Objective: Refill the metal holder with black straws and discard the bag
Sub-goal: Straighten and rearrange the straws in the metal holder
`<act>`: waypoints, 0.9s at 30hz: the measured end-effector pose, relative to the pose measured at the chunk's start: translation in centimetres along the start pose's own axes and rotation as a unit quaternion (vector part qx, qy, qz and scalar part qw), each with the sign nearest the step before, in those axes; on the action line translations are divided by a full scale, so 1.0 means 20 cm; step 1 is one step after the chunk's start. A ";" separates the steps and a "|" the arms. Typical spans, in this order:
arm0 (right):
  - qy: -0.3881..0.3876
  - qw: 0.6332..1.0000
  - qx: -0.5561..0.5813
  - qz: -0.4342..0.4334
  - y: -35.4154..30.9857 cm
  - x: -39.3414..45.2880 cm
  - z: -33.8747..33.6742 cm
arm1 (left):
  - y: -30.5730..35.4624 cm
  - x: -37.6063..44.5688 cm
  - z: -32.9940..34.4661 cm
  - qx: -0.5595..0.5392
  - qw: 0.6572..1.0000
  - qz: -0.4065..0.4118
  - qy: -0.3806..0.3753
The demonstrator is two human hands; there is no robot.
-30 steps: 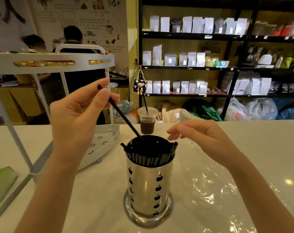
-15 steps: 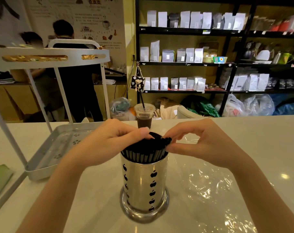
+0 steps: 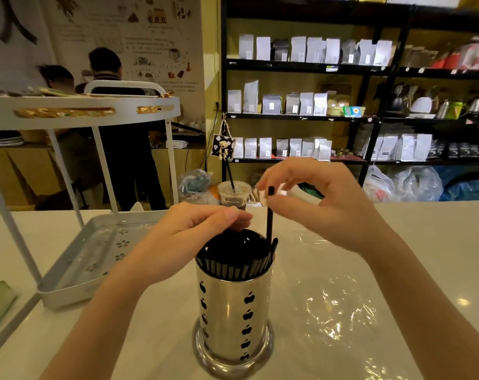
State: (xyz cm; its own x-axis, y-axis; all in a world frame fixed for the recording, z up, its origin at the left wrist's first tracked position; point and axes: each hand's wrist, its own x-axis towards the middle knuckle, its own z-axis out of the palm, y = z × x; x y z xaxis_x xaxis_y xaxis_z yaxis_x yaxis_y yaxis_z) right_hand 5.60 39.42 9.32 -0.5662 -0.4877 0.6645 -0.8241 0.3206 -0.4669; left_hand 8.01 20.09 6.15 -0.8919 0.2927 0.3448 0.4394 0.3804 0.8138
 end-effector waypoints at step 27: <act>-0.123 0.983 -0.006 0.139 0.18 -0.05 0.17 | 0.01 -0.05 -0.18 -0.110 0.896 0.175 0.393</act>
State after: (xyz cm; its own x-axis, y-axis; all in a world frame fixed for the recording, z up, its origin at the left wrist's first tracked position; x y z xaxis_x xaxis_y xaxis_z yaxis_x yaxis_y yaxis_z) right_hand 3.23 38.33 5.04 -0.7502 -0.5610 0.3500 -0.6388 0.4784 -0.6025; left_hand 8.56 16.66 7.60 -0.5410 -0.3809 0.7498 0.7527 0.1784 0.6337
